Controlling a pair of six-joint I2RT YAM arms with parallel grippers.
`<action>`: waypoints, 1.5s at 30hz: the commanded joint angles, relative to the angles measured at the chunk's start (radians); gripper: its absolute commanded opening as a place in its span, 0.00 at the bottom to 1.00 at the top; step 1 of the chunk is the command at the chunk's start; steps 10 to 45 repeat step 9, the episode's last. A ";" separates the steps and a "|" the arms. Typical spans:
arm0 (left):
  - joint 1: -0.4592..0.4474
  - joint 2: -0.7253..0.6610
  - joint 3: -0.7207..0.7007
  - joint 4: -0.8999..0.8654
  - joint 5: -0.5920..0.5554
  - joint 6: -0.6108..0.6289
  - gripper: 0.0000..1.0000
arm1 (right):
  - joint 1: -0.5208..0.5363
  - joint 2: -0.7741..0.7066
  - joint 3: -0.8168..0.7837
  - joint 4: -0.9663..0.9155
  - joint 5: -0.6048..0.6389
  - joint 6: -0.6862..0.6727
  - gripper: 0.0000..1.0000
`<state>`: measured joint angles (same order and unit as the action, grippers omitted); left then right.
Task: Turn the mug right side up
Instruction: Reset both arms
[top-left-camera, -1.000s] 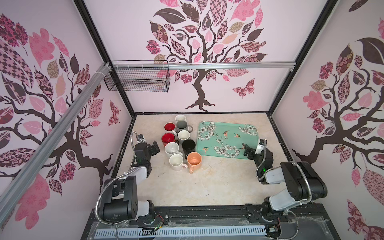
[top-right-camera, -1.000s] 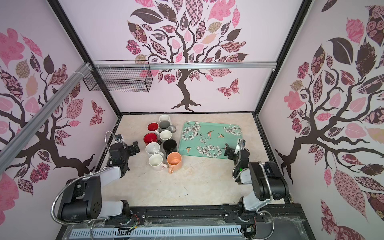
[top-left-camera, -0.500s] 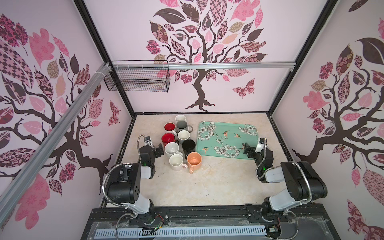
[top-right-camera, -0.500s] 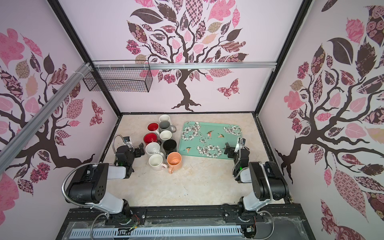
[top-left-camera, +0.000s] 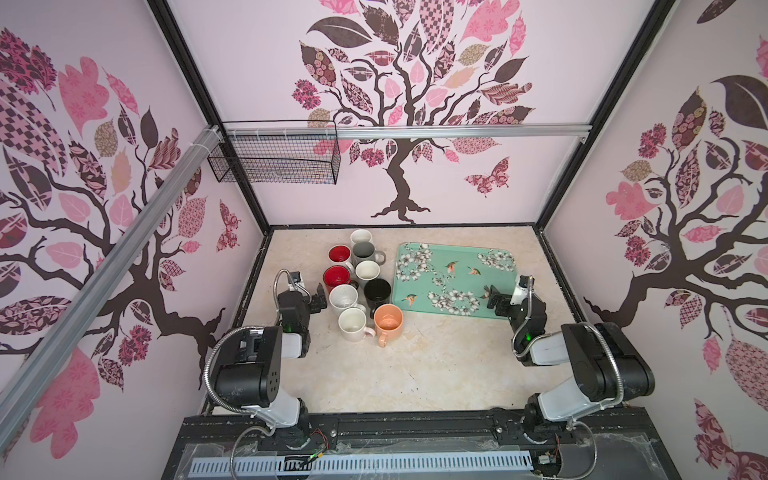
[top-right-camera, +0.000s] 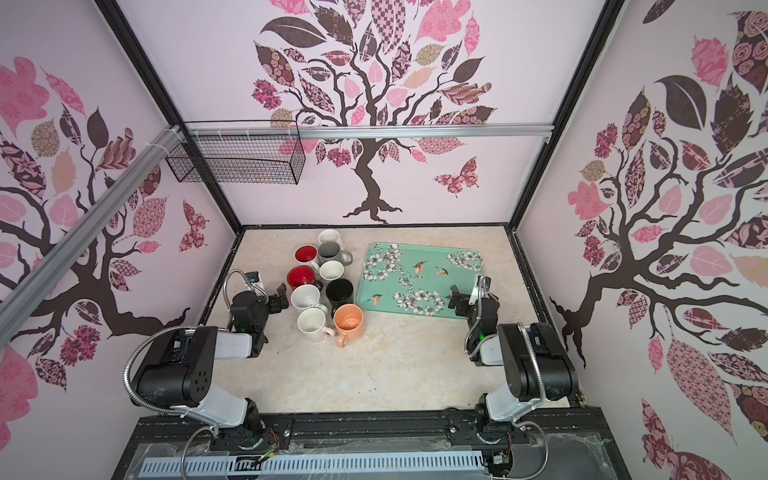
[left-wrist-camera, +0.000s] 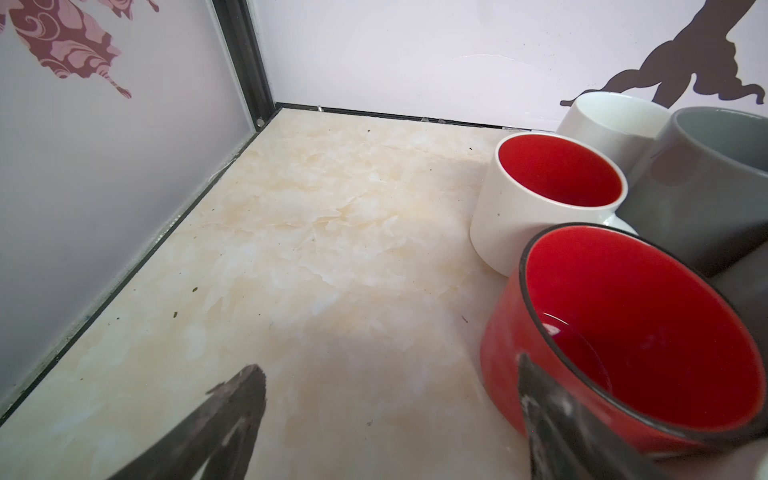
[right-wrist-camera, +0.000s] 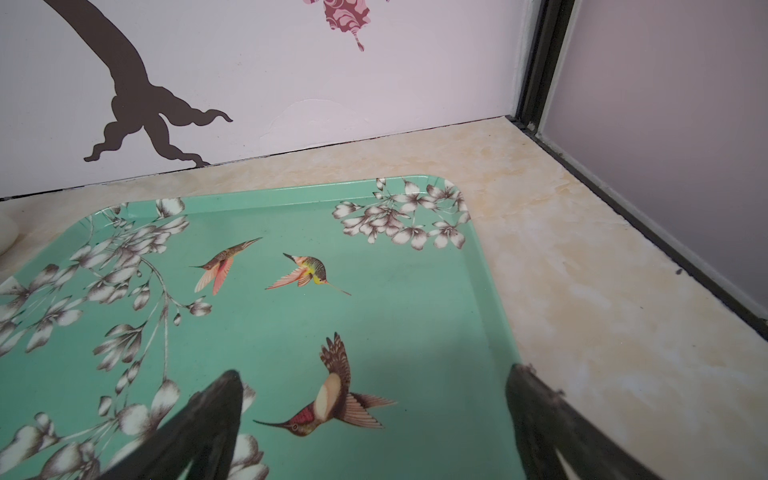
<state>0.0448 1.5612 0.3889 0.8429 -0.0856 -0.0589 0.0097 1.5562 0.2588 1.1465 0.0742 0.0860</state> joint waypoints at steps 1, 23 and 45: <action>-0.002 -0.003 -0.005 0.024 -0.005 0.008 0.97 | -0.001 -0.007 0.017 0.012 -0.006 -0.012 1.00; -0.007 -0.007 -0.005 0.021 -0.013 0.008 0.97 | -0.001 -0.007 0.017 0.014 -0.006 -0.012 1.00; -0.007 -0.007 -0.005 0.021 -0.013 0.008 0.97 | -0.001 -0.007 0.017 0.014 -0.006 -0.012 1.00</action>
